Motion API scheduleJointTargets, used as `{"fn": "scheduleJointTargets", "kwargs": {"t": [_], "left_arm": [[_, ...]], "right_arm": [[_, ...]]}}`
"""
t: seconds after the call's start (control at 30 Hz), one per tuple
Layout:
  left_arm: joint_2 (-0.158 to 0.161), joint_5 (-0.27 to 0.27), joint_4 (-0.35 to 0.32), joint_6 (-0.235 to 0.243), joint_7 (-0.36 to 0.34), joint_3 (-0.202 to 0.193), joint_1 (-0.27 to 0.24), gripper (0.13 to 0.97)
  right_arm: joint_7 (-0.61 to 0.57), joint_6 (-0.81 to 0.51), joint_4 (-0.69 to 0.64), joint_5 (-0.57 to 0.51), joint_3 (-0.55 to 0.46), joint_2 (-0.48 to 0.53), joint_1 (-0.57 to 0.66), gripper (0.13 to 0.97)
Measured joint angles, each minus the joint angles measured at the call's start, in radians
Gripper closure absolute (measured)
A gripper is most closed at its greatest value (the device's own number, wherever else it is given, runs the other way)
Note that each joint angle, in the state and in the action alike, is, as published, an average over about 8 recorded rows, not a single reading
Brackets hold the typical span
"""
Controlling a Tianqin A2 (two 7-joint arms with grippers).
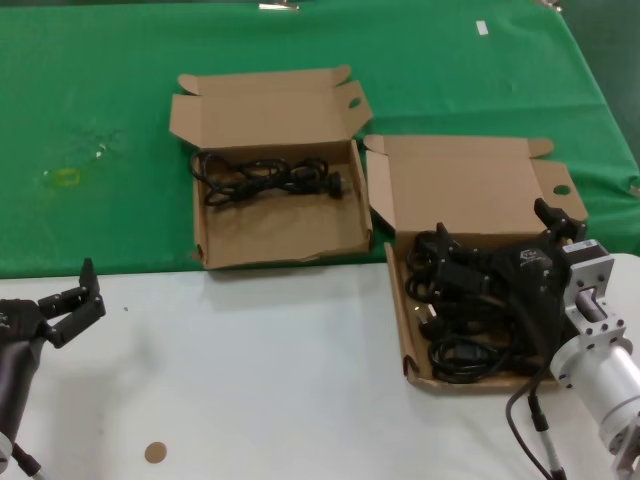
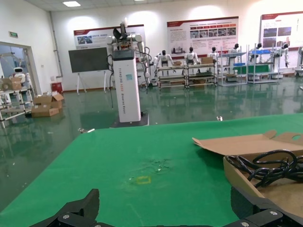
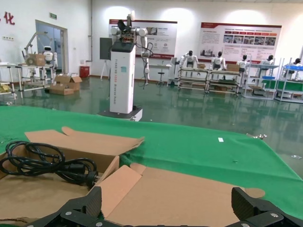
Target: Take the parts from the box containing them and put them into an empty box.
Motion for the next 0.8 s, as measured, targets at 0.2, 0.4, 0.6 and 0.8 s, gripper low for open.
{"fn": "scheduleJointTargets", "kwargs": {"t": [0.2, 0.4, 0.6, 0.8], "left_arm": [[0.0, 0.0, 0.0, 0.0, 0.0, 0.0, 0.0, 0.132], [0.0, 0.0, 0.0, 0.0, 0.0, 0.0, 0.0, 0.132], [0.0, 0.0, 0.0, 0.0, 0.0, 0.0, 0.0, 0.132], [0.0, 0.0, 0.0, 0.0, 0.0, 0.0, 0.0, 0.132]], "right_arm": [[0.0, 0.0, 0.0, 0.0, 0.0, 0.0, 0.0, 0.129], [0.0, 0.0, 0.0, 0.0, 0.0, 0.0, 0.0, 0.129], [0.0, 0.0, 0.0, 0.0, 0.0, 0.0, 0.0, 0.129], [0.0, 0.0, 0.0, 0.0, 0.0, 0.0, 0.0, 0.129]]}}
